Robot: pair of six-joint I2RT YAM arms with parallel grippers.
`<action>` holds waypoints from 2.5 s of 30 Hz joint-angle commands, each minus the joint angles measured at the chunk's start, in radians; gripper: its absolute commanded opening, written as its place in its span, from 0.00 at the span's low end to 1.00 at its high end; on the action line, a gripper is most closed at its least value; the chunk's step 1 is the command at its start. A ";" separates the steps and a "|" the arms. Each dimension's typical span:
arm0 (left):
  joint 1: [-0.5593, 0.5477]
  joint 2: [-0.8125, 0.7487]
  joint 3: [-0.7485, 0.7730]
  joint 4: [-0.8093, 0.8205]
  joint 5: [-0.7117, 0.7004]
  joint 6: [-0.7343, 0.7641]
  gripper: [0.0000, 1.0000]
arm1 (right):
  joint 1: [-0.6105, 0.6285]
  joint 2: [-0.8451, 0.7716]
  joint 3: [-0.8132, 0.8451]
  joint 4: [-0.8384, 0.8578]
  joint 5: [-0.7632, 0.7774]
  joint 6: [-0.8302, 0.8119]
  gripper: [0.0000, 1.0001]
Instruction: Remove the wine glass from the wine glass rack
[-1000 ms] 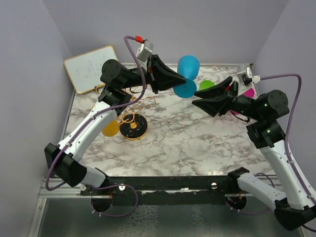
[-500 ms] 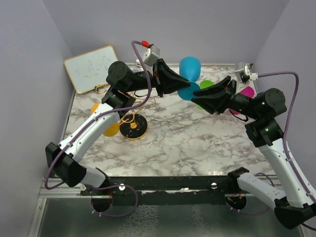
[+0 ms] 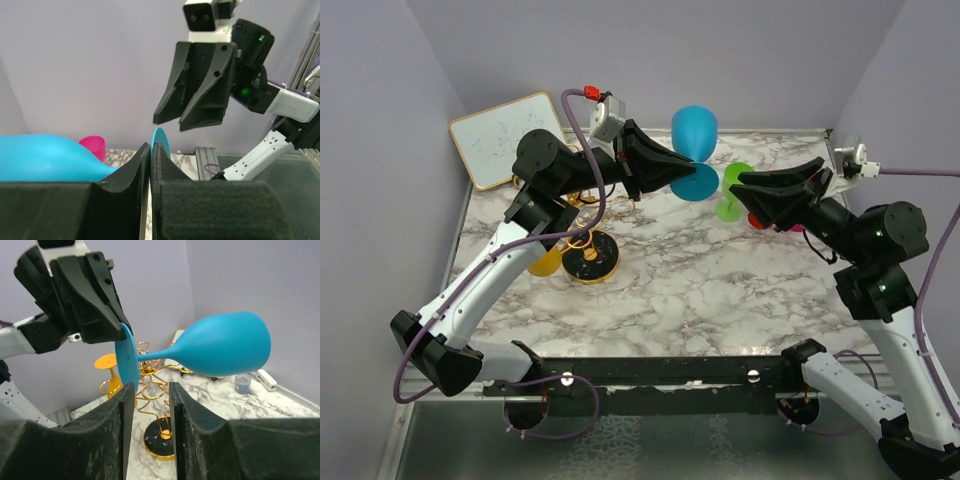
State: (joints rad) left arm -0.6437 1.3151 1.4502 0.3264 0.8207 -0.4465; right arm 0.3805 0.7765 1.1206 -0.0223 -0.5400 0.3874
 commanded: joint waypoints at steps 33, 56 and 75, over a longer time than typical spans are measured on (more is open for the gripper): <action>-0.023 0.005 -0.013 0.094 -0.006 -0.045 0.00 | 0.001 0.150 0.029 0.100 -0.316 0.101 0.42; -0.045 -0.054 -0.017 -0.155 -0.358 0.053 0.75 | 0.001 0.092 -0.019 -0.046 -0.117 -0.159 0.01; -0.045 -0.074 -0.210 -0.141 -0.309 -0.472 0.39 | 0.009 -0.038 -0.441 0.551 -0.154 -0.841 0.01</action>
State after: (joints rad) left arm -0.6830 1.2057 1.2766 0.1234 0.4046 -0.7227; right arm 0.3805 0.7071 0.6338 0.3969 -0.6731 -0.3283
